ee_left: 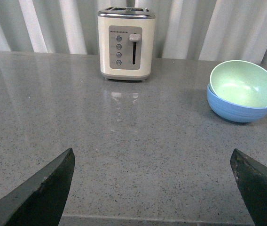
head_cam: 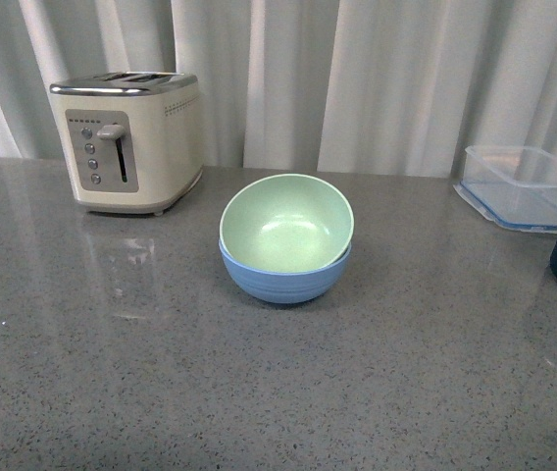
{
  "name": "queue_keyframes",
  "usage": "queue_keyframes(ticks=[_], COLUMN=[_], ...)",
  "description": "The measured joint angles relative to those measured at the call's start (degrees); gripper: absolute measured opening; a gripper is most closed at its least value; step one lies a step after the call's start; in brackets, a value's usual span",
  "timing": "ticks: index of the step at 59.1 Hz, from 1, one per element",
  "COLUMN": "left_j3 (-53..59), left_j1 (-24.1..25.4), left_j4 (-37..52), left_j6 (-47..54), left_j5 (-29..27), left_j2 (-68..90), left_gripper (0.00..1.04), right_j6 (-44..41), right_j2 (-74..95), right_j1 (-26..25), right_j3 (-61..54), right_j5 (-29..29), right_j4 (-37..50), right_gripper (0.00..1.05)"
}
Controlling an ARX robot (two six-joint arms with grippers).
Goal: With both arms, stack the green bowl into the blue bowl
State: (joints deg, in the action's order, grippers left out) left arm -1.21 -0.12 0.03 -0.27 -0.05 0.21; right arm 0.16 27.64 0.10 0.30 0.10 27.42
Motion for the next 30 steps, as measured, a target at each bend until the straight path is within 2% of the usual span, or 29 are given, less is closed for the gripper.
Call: queue_keyframes(ticks=[30], left_j3=[0.0], left_j1=[0.0], left_j4=[0.0], left_j6=[0.0], left_j5=[0.0], left_j2=[0.0], left_gripper=[0.98], right_j6=[0.0], right_j2=[-12.7], right_j1=[0.0], right_j3=[0.0], right_j5=[0.0], right_j4=[-12.2], right_gripper=[0.01])
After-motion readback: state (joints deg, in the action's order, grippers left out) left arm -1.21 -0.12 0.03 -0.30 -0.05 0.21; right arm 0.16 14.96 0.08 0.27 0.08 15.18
